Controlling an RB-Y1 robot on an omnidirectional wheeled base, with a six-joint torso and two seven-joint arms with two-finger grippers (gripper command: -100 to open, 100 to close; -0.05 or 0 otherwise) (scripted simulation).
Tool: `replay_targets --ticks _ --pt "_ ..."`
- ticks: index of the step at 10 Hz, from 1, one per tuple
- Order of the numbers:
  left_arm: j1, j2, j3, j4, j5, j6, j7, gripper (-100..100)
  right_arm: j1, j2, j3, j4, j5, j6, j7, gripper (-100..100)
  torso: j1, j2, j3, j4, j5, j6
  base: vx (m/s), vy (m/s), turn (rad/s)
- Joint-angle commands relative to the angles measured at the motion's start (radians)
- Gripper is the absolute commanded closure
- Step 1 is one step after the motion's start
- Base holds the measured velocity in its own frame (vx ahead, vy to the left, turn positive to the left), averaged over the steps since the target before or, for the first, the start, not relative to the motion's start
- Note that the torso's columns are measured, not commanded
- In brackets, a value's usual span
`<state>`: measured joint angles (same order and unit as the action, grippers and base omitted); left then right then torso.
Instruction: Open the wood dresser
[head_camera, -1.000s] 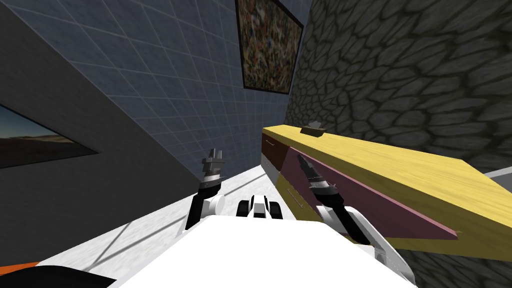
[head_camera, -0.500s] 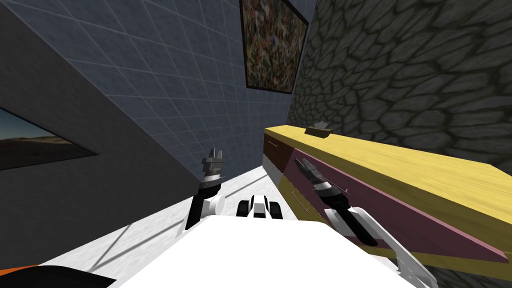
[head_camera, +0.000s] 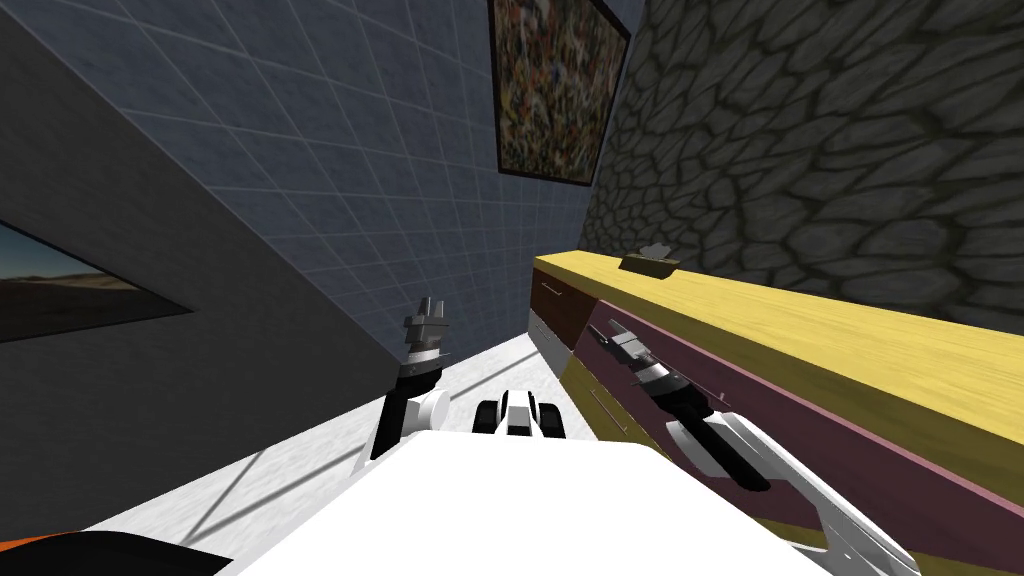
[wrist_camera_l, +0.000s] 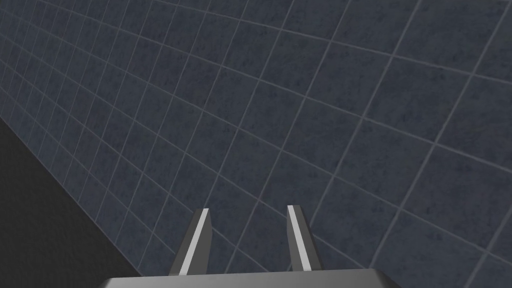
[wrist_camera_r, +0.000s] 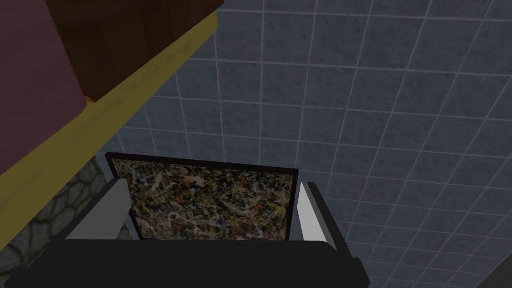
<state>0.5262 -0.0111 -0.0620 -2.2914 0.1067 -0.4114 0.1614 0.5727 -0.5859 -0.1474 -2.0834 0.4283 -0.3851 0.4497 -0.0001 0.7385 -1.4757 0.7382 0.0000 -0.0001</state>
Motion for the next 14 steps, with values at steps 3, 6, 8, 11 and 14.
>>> replay_targets --ticks 3,6,8,11,14 --pt "0.0 0.0 0.0 0.0 0.0 0.0 0.0 0 0.014 -0.121 -0.028 0.058 0.125 0.01 0.098 -100 0.0 -0.001 0.0 0.0 0.0 0.0 0.059 0.071 0.045" --pt "0.0 0.0 0.0 0.0 0.0 0.0 0.0 0 0.019 -0.203 -0.042 0.099 0.194 0.013 0.151 -100 -0.001 0.0 0.0 0.0 0.0 0.0 0.07 0.063 0.055" --pt "0.0 0.0 0.0 0.0 0.0 0.0 0.0 0 0.023 -0.271 -0.054 0.143 0.252 0.016 0.202 -100 0.0 0.001 0.0 0.0 0.0 0.0 0.072 0.079 0.1" --pt "0.0 0.0 0.0 0.0 0.0 0.0 0.0 0 0.025 -0.347 -0.063 0.188 0.307 0.019 0.252 -100 -0.001 0.0 0.0 0.0 0.0 0.0 0.065 0.055 0.08" --pt "0.0 0.0 0.0 0.0 0.0 0.0 0.0 0 0.026 -0.417 -0.07 0.233 0.355 0.021 0.299 -100 0.0 0.0 0.0 0.0 0.0 0.0 0.073 0.051 0.075"
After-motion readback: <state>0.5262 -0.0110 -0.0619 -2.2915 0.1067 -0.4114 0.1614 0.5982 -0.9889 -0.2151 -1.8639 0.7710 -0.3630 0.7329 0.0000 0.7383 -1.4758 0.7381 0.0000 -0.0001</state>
